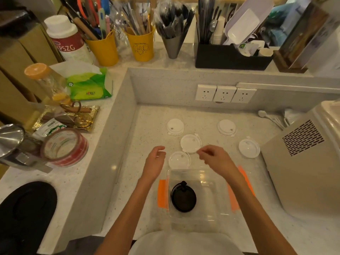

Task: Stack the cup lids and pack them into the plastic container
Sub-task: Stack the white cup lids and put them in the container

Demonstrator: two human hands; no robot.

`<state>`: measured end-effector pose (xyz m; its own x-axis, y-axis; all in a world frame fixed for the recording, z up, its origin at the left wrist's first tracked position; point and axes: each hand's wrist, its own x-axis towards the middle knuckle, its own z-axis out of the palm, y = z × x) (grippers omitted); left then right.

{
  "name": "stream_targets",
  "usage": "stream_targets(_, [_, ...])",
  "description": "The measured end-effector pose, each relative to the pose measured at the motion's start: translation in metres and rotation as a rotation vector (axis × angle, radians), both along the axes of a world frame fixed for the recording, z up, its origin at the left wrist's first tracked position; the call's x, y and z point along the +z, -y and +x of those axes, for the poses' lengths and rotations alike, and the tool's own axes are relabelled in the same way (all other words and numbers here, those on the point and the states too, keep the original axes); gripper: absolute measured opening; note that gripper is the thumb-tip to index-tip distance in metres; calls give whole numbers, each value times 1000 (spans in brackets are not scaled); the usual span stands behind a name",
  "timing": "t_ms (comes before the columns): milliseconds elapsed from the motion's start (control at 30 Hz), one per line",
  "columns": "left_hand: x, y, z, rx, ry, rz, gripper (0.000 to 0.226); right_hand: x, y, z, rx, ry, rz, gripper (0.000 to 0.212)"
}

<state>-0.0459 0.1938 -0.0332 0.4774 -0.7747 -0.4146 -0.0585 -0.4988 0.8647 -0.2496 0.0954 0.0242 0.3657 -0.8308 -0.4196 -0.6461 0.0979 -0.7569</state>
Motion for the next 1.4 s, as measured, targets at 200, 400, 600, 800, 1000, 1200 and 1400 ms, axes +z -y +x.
stream_targets(200, [-5,44,-2,-102,-180,405,12,-51,46,55,225,-474,161,29])
stream_targets(400, [-5,41,-1,9,-405,344,10,-71,38,59,206,-360,197,12])
stream_targets(600, [-17,42,7,-48,-42,452,31,-66,33,63,252,-392,156,27])
stream_targets(800, [-27,37,10,-97,15,511,20,-68,26,77,449,-433,197,31])
stream_targets(1000, [3,38,20,150,-239,87,38,-47,35,85,283,-28,243,53])
stream_targets(1200, [54,38,36,177,-369,-153,34,-4,30,75,430,176,305,76])
stream_targets(1400, [74,36,11,63,-160,-231,40,-14,21,81,11,554,450,31])
